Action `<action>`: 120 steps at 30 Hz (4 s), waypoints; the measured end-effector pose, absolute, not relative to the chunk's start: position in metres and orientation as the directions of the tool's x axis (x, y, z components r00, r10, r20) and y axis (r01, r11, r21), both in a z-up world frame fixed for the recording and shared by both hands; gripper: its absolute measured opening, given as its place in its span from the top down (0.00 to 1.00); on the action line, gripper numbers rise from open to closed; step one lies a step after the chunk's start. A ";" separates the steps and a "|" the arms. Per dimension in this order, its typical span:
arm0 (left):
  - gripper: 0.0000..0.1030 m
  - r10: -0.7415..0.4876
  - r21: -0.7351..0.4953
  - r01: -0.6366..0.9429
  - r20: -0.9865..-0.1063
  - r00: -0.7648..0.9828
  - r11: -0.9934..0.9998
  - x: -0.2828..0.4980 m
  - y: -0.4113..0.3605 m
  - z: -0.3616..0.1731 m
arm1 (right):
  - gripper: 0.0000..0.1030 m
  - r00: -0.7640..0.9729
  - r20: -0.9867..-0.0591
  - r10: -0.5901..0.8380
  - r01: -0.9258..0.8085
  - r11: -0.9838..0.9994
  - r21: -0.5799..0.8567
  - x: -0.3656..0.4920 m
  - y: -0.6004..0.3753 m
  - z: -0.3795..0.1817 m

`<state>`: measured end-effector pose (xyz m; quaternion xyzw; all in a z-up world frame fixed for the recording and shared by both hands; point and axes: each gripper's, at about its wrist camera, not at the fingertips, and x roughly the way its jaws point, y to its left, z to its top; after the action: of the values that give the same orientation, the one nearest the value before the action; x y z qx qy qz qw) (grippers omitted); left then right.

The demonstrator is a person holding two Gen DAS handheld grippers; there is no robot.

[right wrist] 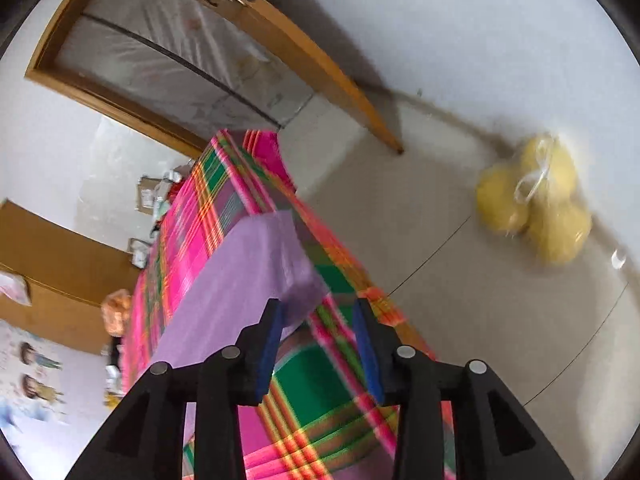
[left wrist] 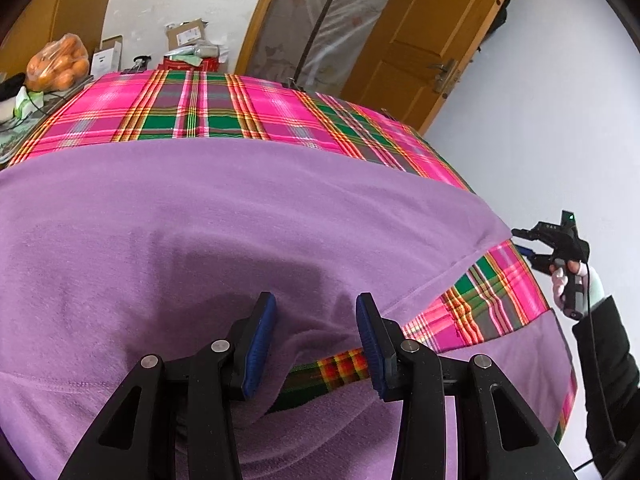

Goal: Fold clothes

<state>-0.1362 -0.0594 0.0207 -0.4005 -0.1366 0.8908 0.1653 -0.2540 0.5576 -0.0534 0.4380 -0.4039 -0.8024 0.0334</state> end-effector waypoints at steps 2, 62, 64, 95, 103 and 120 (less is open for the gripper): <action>0.58 0.412 -0.385 -0.186 -0.663 -0.625 -0.904 -0.135 -0.060 0.021 | 0.63 -0.625 -0.642 -0.444 -0.283 -0.638 0.716 -0.254 0.557 -0.056; 0.58 0.436 -0.394 -0.208 -0.679 -0.591 -0.896 -0.126 -0.061 0.020 | 0.98 -0.440 -0.849 -0.292 0.560 -0.829 -0.005 -0.350 0.214 0.008; 0.58 0.437 -0.395 -0.208 -0.679 -0.590 -0.895 -0.127 -0.060 0.020 | 0.98 -0.456 -0.846 -0.275 0.554 -0.832 -0.027 -0.354 0.211 0.008; 0.58 0.435 -0.391 -0.210 -0.681 -0.589 -0.896 -0.126 -0.060 0.020 | 0.83 -0.518 -0.838 -0.174 0.265 -0.964 0.036 -0.326 0.310 0.016; 0.58 0.437 -0.395 -0.209 -0.680 -0.589 -0.895 -0.127 -0.061 0.020 | 0.76 -0.548 -0.836 -0.025 0.066 -0.998 -0.014 -0.327 0.330 0.029; 0.58 0.432 -0.387 -0.208 -0.684 -0.588 -0.898 -0.127 -0.059 0.021 | 0.61 -0.533 -0.844 -0.062 0.200 -0.978 -0.054 -0.205 0.346 0.026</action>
<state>-0.1270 -0.0587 0.0206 -0.4161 -0.1340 0.8808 0.1816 -0.2049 0.3457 0.0258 0.4774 0.0721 -0.8725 0.0752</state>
